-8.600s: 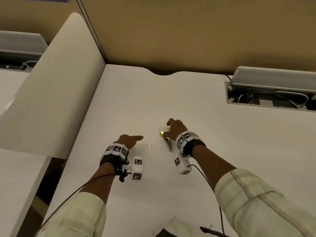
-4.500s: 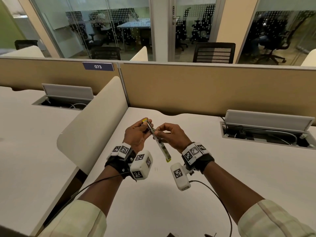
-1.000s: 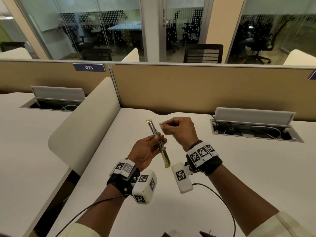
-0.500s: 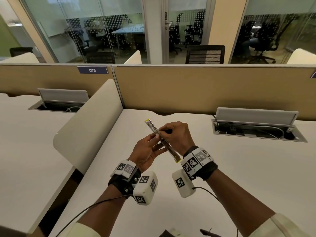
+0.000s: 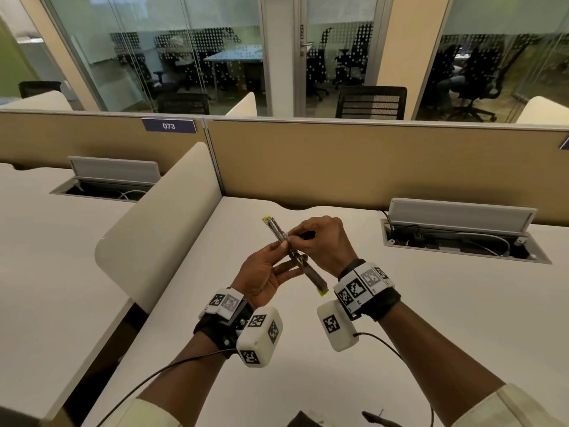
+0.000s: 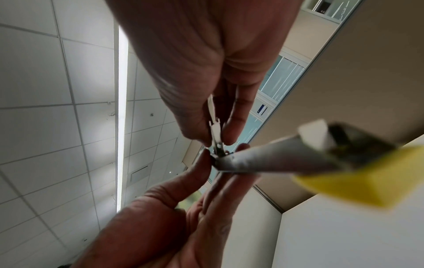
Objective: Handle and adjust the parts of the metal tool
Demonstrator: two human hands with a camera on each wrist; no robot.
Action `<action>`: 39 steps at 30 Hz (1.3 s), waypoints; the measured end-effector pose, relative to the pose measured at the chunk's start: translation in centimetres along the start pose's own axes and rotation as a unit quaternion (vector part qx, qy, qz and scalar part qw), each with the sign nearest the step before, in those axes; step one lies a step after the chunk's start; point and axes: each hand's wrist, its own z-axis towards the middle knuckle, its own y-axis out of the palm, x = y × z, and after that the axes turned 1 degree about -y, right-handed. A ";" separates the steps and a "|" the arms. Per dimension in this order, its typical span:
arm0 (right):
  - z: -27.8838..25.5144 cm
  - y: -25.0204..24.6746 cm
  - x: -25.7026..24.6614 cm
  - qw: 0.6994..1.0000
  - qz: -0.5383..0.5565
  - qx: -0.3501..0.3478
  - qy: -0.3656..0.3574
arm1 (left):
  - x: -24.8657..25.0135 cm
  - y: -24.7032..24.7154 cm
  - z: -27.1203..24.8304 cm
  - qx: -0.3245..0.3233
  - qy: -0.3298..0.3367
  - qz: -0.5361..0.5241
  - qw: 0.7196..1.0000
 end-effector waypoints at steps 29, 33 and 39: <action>1.3 -0.1 0.5 0.990 -0.077 -0.103 0.063 | -1.1 -0.4 1.1 -0.011 -0.031 -0.033 0.999; 1.2 0.4 0.1 0.991 -0.106 -0.059 0.059 | -0.9 -0.5 0.9 -0.023 -0.035 -0.027 0.999; 1.0 1.5 0.2 0.980 -0.175 -0.019 0.096 | -1.4 -0.1 0.8 -0.022 -0.045 -0.007 0.999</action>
